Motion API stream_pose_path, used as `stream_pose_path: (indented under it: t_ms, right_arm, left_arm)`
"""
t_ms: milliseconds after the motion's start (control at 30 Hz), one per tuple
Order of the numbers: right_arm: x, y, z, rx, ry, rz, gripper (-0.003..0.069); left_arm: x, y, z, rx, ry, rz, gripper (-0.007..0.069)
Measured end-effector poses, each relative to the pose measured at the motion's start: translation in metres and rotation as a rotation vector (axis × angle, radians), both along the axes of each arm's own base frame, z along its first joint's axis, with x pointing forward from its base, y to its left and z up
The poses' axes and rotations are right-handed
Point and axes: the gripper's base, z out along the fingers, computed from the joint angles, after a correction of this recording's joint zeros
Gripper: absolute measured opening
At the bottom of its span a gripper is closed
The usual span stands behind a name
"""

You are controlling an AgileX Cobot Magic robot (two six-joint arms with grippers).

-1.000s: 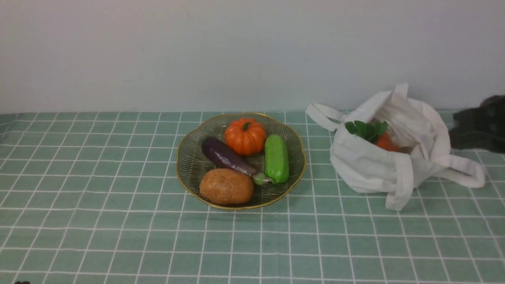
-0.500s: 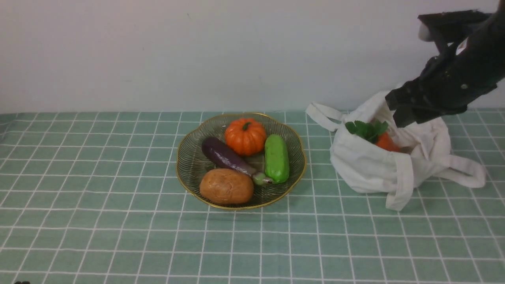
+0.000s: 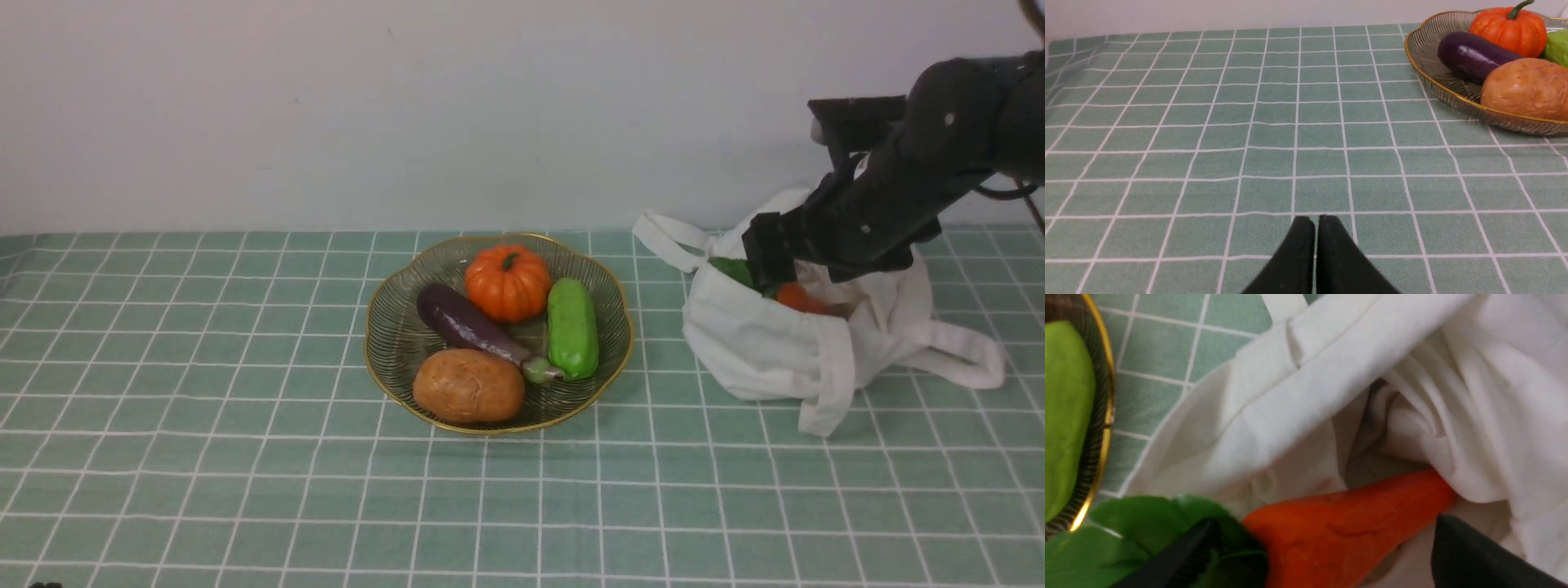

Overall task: Take vegetables from cloth bag on blue coffee tablecloth place on plate.
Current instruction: 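Reach into the cloth bag and grasp a vegetable inside it with the right gripper, then take the vegetable out of the bag and place it on the plate with the right gripper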

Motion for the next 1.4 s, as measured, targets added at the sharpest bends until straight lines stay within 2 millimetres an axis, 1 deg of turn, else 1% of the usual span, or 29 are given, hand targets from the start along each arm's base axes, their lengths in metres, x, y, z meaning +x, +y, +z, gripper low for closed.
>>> stream_pose_path:
  t_ms: [33,67,133,167,200,233,300,333,367,433,467,567,600,633,667,700,833,900,1000,1033,1100,1133,1167,1200,1233,1267,1300,1333,1400]
  right_arm:
    - [0.002,0.001,-0.006,0.002,0.013,-0.003,0.0614]
    - [0.002,0.001,-0.007,0.002,0.014,-0.003,0.0612]
    - [0.003,0.001,-0.012,0.005,0.029,-0.006,0.0569]
    - [0.004,0.001,-0.015,0.004,0.034,-0.006,0.0523]
    - [0.004,0.001,-0.015,0.004,0.036,-0.006,0.0456]
    - [0.004,0.001,-0.016,0.003,0.038,-0.006,0.0413]
    - [0.004,0.001,-0.017,-0.005,0.041,-0.002,0.0258]
    - [0.004,0.000,-0.017,-0.009,0.041,-0.001,0.0202]
    - [0.003,0.000,-0.016,-0.029,0.038,0.008,0.0087]
    - [0.003,-0.001,-0.014,-0.042,0.035,0.014,0.0046]
    - [0.002,-0.003,-0.010,-0.060,0.026,0.022,0.0011]
    - [-0.002,-0.005,0.008,-0.081,-0.017,0.031,-0.0006]
    - [-0.002,-0.006,0.008,-0.086,-0.018,0.033,-0.0007]
    - [-0.007,-0.007,0.025,-0.080,-0.060,0.031,-0.0008]
    - [-0.010,-0.007,0.034,-0.076,-0.083,0.030,-0.0008]
    - [-0.011,-0.007,0.036,-0.075,-0.087,0.030,-0.0008]
    - [-0.025,-0.010,0.074,-0.060,-0.184,0.025,-0.0008]
    - [-0.029,-0.011,0.084,-0.056,-0.210,0.025,-0.0008]
    - [-0.040,-0.010,0.105,-0.010,-0.259,0.027,-0.0008]
    - [-0.042,-0.009,0.108,-0.005,-0.267,0.030,-0.0008]
    - [-0.052,-0.004,0.127,0.080,-0.321,0.063,-0.0008]
    - [-0.053,-0.003,0.128,0.083,-0.325,0.073,-0.0008]
    - [-0.056,0.001,0.134,0.128,-0.340,0.090,-0.0009]
    - [-0.064,0.013,0.143,0.205,-0.370,0.156,-0.0009]
    - [-0.066,0.019,0.146,0.235,-0.379,0.190,-0.0009]
    - [-0.068,0.029,0.148,0.271,-0.388,0.234,-0.0009]
    - [-0.070,0.033,0.149,0.285,-0.391,0.253,-0.0009]
    - [-0.074,0.049,0.150,0.329,-0.396,0.318,-0.0009]
    - [-0.077,0.071,0.147,0.382,-0.396,0.392,-0.0009]
  left_arm:
    - [0.000,0.000,0.000,0.000,0.000,0.000,-0.0008]
    - [0.000,0.000,0.000,0.000,0.000,0.000,-0.0008]
    - [0.000,0.000,0.000,0.000,0.000,0.000,-0.0008]
    - [0.000,0.000,0.000,0.000,0.000,0.000,-0.0008]
    - [0.000,0.000,0.000,0.000,0.000,0.000,-0.0008]
    - [0.000,0.000,0.000,0.000,0.000,0.000,-0.0008]
    - [0.000,0.000,0.000,0.000,0.000,0.000,-0.0008]
    - [0.000,0.000,0.000,0.000,0.000,0.000,-0.0008]
    - [0.000,0.000,0.000,0.000,0.000,0.000,-0.0008]
    - [0.000,0.000,0.000,0.000,0.000,0.000,-0.0008]
    - [0.000,0.000,0.000,0.000,0.000,0.000,-0.0008]
    - [0.000,0.000,0.000,0.000,0.000,0.000,-0.0008]
    - [0.000,0.000,0.000,0.000,0.000,0.000,-0.0008]
    - [0.000,0.000,0.000,0.000,0.000,0.000,-0.0008]
    - [0.000,0.000,0.000,0.000,0.000,0.000,-0.0008]
    - [0.000,0.000,0.000,0.000,0.000,0.000,-0.0008]
    - [0.000,0.000,0.000,0.000,0.000,0.000,-0.0008]
    - [0.000,0.000,0.000,0.000,0.000,0.000,-0.0008]
    - [0.000,0.000,0.000,0.000,0.000,0.000,-0.0008]
    - [0.000,0.000,0.000,0.000,0.000,0.000,-0.0008]
    - [0.000,0.000,0.000,0.000,0.000,0.000,-0.0008]
    - [0.000,0.000,0.000,0.000,0.000,0.000,-0.0008]
    - [0.000,0.000,0.000,0.000,0.000,0.000,-0.0008]
    - [0.000,0.000,0.000,0.000,0.000,0.000,-0.0008]
    - [0.000,0.000,0.000,0.000,0.000,0.000,-0.0008]
    - [0.000,0.000,0.000,0.000,0.000,0.000,-0.0008]
    - [0.000,0.000,0.000,0.000,0.000,0.000,-0.0008]
    - [0.000,0.000,0.000,0.000,0.000,0.000,-0.0008]
    - [0.000,0.000,0.000,0.000,0.000,0.000,-0.0008]
